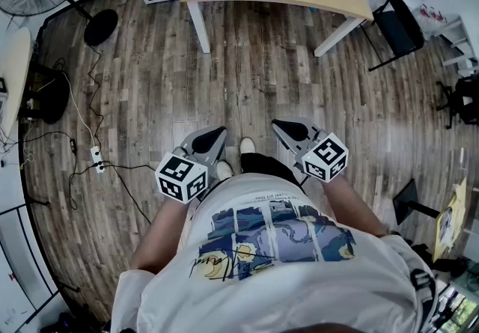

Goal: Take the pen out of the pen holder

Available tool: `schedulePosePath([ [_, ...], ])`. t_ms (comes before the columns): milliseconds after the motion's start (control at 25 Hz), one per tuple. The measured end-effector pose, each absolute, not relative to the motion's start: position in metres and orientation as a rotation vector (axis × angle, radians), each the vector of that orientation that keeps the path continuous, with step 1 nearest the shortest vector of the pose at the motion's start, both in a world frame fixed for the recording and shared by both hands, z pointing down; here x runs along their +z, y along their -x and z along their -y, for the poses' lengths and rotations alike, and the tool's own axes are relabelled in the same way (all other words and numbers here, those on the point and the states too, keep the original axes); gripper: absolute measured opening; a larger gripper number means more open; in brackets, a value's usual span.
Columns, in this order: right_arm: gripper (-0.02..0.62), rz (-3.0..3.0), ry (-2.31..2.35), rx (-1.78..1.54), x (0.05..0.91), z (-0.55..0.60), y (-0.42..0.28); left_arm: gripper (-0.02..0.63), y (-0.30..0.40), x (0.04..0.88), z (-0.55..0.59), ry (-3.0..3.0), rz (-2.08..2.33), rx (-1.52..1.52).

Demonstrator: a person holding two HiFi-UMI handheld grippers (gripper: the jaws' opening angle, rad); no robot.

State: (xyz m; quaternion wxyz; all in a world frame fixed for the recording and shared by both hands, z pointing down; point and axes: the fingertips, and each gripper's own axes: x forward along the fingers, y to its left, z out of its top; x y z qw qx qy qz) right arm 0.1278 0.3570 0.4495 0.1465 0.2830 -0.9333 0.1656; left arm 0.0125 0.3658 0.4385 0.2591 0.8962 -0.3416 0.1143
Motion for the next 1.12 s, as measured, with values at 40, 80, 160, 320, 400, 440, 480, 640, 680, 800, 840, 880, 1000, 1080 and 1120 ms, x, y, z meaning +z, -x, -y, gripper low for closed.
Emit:
schedulePosePath([
  [40, 0.006, 2.686, -0.816, 0.473, 0.448, -0.348, -0.132, 0.008, -0.018, 0.436, -0.358, -2.425, 0.92, 0.295],
  [80, 0.006, 2.686, -0.817, 0.469, 0.447, -0.338, -0.136, 0.008, -0.023, 0.432, -0.35, -2.423, 0.917, 0.284],
  [160, 0.006, 2.684, -0.813, 0.464, 0.445, -0.319, -0.145, 0.008, -0.032, 0.425, -0.334, -2.433, 0.918, 0.276],
  [320, 0.006, 2.703, -0.803, 0.446, 0.441, -0.274, -0.152, 0.008, -0.041, 0.414, -0.294, -2.445, 0.943, 0.267],
  [400, 0.006, 2.711, -0.804, 0.452, 0.44, -0.256, -0.155, 0.008, -0.048, 0.413, -0.277, -2.442, 0.953, 0.27],
  [440, 0.006, 2.711, -0.802, 0.46, 0.441, -0.25, -0.157, 0.008, -0.052, 0.412, -0.27, -2.446, 0.959, 0.268],
  [480, 0.006, 2.71, -0.797, 0.466, 0.443, -0.242, -0.16, 0.008, -0.056, 0.41, -0.263, -2.452, 0.969, 0.262],
  [640, 0.006, 2.694, -0.784, 0.486, 0.455, -0.211, -0.161, 0.008, -0.056, 0.412, -0.23, -2.445, 1.002, 0.238],
  [680, 0.006, 2.687, -0.783, 0.502, 0.458, -0.205, -0.159, 0.008, -0.054, 0.414, -0.223, -2.441, 0.995, 0.24],
  [800, 0.008, 2.676, -0.795, 0.548, 0.464, -0.173, -0.15, 0.009, -0.041, 0.424, -0.192, -2.44, 0.969, 0.259],
  [840, 0.01, 2.676, -0.804, 0.554, 0.465, -0.162, -0.145, 0.009, -0.036, 0.427, -0.181, -2.44, 0.959, 0.263],
  [880, 0.023, 2.676, -0.817, 0.554, 0.465, -0.151, -0.141, 0.009, -0.032, 0.43, -0.17, -2.442, 0.948, 0.264],
  [1000, 0.058, 2.657, -0.889, 0.542, 0.463, -0.11, -0.131, 0.009, -0.02, 0.432, -0.128, -2.467, 0.914, 0.247],
  [1080, 0.058, 2.63, -0.955, 0.533, 0.459, -0.08, -0.124, 0.009, -0.014, 0.427, -0.096, -2.494, 0.873, 0.236],
  [1120, 0.058, 2.615, -0.984, 0.523, 0.455, -0.065, -0.12, 0.009, -0.01, 0.423, -0.082, -2.511, 0.846, 0.234],
])
